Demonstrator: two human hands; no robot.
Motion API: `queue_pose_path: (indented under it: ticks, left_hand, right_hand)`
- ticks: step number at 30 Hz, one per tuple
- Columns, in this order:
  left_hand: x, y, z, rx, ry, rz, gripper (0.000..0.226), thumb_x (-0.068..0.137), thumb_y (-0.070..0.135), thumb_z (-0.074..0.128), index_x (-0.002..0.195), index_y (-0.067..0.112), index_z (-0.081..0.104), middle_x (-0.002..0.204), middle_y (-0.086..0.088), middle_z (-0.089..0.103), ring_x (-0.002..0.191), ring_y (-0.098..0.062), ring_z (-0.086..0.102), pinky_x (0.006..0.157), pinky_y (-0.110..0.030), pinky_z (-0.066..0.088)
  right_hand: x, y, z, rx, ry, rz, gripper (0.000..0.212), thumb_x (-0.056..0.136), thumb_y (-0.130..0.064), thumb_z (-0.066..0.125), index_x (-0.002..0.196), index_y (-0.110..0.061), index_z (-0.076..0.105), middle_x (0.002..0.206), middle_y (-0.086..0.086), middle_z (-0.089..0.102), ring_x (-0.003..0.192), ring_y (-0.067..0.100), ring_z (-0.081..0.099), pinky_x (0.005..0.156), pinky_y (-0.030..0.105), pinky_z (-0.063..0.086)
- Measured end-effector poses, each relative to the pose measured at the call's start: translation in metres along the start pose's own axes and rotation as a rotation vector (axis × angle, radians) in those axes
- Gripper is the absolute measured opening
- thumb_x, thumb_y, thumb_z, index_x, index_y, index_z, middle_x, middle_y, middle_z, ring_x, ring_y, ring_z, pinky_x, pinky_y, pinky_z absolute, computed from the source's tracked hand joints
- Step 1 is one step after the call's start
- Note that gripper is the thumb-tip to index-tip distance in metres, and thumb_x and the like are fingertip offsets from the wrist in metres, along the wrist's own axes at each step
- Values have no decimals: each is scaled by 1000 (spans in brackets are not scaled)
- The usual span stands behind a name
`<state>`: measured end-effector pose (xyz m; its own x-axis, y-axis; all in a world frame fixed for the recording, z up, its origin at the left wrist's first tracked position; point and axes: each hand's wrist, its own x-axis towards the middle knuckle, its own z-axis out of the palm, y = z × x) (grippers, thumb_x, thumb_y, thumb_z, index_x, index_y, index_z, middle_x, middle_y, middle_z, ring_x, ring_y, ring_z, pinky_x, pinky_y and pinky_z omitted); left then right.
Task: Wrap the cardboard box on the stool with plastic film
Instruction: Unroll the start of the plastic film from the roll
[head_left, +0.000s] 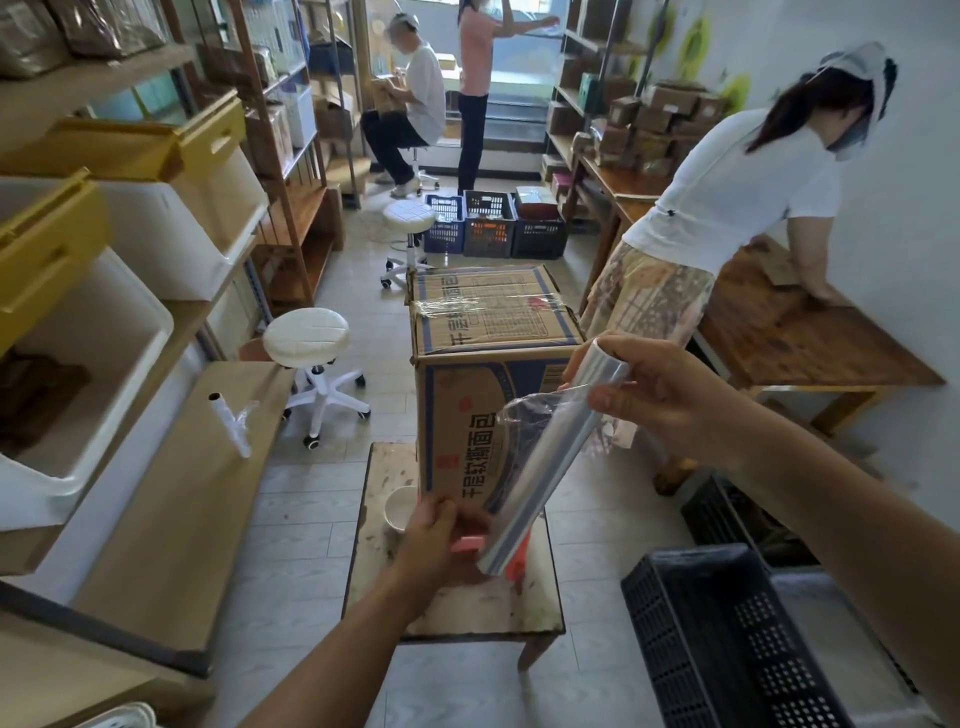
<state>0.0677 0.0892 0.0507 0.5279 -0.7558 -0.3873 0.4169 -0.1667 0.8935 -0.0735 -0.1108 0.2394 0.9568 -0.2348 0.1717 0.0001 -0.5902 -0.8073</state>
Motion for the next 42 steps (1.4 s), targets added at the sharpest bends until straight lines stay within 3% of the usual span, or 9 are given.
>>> queue_pose_path:
  ticks: [2,7,10,18,24,28,33,36,42]
  left_hand:
    - [-2,-1,-5,-115,15,30,17,106,10,38,107,2,54,94,-17,68,75,-21,75,57,-29,59]
    - [-4,-4,-2,187,-266,54,32,103,15,48,131,28,55,119,1,67,102,-22,70,76,-28,58]
    - [-3,2,7,329,-343,83,24,102,13,49,116,25,66,106,1,66,97,-20,63,78,-27,58]
    - [2,0,9,301,-236,128,21,103,26,50,89,18,63,85,-8,58,78,-24,54,67,-32,44]
    - [8,0,30,233,-59,172,35,108,19,33,80,12,53,64,13,56,63,-4,51,63,-18,43]
    - [18,5,34,-75,11,99,41,108,20,29,74,9,48,63,-5,49,64,-22,43,68,-32,38]
    - [17,21,39,170,-341,85,26,101,33,46,83,16,55,73,1,50,65,-14,46,61,-24,40]
    - [14,25,38,279,-500,46,7,97,17,56,99,12,61,90,0,62,77,-11,60,66,-22,51]
    - [15,20,53,224,-359,22,15,95,33,61,94,18,62,96,-4,61,87,-25,61,70,-31,53]
  right_hand:
    - [-2,5,0,-47,12,-12,25,93,-24,63,112,-7,65,106,4,67,105,20,67,90,47,58]
    - [-5,12,2,124,-33,-24,31,93,-37,66,115,-16,66,113,16,67,111,32,66,94,51,55]
    - [-4,13,0,218,-50,-11,30,95,-25,64,121,-9,65,121,20,64,119,38,61,97,56,52]
    - [-10,23,-17,279,-79,90,24,96,-1,55,119,1,62,115,15,69,111,30,66,95,36,53]
    - [-13,57,-34,235,33,199,67,88,-29,70,140,3,43,125,17,65,116,43,61,101,62,47]
    - [-16,63,-45,334,41,135,35,93,-1,58,124,13,52,116,19,66,113,28,66,93,33,55]
    - [-16,69,-65,435,7,84,26,95,-5,56,118,6,59,119,31,62,118,37,63,98,42,54]
    - [-13,74,-84,456,-16,42,26,96,-3,53,119,9,56,117,36,59,115,43,62,94,45,53]
    - [-12,85,-97,473,-19,80,26,97,1,52,120,11,54,109,18,66,109,34,65,87,35,56]
